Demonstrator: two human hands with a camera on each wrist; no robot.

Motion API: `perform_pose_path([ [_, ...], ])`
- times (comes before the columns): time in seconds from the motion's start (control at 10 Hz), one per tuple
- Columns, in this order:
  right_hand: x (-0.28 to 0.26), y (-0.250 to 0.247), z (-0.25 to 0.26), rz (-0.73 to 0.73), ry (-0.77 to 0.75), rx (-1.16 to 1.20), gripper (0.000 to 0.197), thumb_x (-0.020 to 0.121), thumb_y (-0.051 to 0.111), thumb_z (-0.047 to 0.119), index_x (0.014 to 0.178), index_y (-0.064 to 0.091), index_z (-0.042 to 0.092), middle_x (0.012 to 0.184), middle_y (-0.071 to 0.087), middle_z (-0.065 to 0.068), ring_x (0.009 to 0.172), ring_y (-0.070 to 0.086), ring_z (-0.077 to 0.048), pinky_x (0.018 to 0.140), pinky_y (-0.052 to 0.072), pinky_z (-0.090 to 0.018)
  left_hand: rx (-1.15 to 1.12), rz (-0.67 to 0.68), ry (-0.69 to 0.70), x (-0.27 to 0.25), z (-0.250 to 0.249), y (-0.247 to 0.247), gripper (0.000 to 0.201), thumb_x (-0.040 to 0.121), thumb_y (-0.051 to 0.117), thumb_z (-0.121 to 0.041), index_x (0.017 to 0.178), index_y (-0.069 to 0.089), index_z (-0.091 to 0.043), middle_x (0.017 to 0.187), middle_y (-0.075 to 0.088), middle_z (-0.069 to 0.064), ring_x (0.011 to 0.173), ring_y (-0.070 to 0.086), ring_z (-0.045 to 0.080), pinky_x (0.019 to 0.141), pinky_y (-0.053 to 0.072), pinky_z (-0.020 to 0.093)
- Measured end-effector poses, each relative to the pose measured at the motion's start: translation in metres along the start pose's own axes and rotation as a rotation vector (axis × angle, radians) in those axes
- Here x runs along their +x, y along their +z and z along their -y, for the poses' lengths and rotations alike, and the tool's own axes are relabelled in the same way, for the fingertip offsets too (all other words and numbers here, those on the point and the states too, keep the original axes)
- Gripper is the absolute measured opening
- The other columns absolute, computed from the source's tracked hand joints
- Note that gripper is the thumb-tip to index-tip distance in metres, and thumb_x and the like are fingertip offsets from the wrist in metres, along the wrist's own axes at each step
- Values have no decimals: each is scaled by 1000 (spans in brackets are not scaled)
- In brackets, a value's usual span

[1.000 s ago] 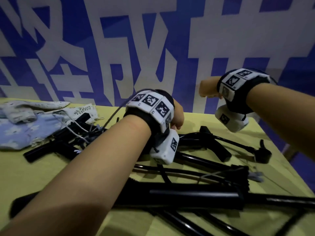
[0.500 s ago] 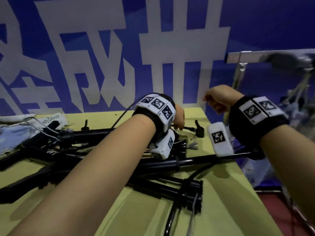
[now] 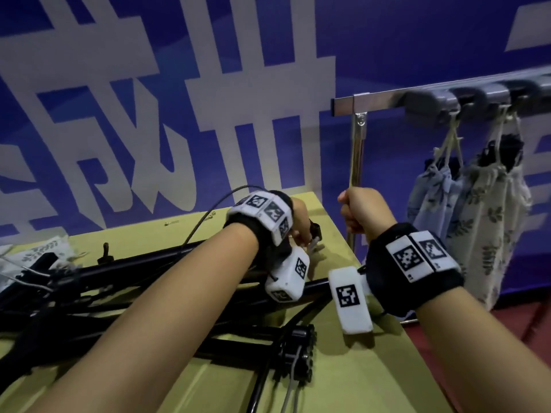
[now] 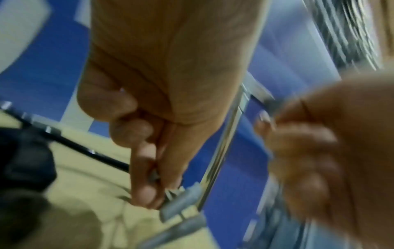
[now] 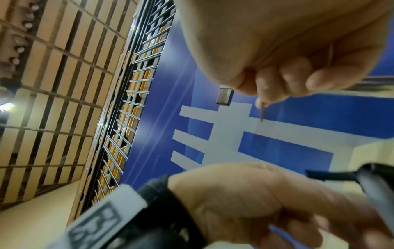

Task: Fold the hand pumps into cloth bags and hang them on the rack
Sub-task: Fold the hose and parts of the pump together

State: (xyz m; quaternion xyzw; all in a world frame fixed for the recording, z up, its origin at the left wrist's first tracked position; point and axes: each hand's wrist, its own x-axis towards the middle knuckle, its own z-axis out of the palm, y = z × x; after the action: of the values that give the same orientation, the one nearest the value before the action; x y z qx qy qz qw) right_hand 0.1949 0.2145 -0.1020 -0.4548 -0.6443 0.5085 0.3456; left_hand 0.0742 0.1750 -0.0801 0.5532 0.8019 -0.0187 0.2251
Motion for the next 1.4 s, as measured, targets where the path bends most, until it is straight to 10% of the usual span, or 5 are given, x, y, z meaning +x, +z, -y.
perform_pose_path([
  [0.3,1,29,-40,65,-124,49,27,93,45,6,67,52,5,56,58,-7,40,45,-15,46,40,-26,-838,44,-29,49,38,22,12,88,53,-12,76,57,-11,61,38,-4,36,16,5,32,10,15],
  [0.5,-1,29,-42,-144,-331,-69,28,90,57,13,63,59,20,56,62,4,49,53,-5,53,48,-23,-837,96,15,54,39,21,8,91,49,-13,91,57,-10,46,50,-9,33,20,3,30,11,12],
  [0.7,1,30,-42,-156,-404,-277,11,89,51,11,86,60,17,66,58,6,62,52,-8,59,42,-21,-831,97,2,55,40,22,20,92,51,-20,73,52,-16,69,54,-8,26,22,3,29,8,10],
  [0.9,-3,30,-43,-188,-408,-393,26,86,62,18,64,50,27,70,63,1,69,58,-16,73,53,-32,-636,58,-17,58,40,27,19,71,65,-39,72,55,-22,89,42,0,49,15,9,34,11,11],
  [1.4,-7,28,-41,-207,-466,-376,14,86,65,20,73,61,18,63,60,9,57,56,-3,59,46,-13,-608,-11,-11,53,36,30,22,83,59,-22,61,54,-17,72,59,-4,43,16,8,37,10,14],
])
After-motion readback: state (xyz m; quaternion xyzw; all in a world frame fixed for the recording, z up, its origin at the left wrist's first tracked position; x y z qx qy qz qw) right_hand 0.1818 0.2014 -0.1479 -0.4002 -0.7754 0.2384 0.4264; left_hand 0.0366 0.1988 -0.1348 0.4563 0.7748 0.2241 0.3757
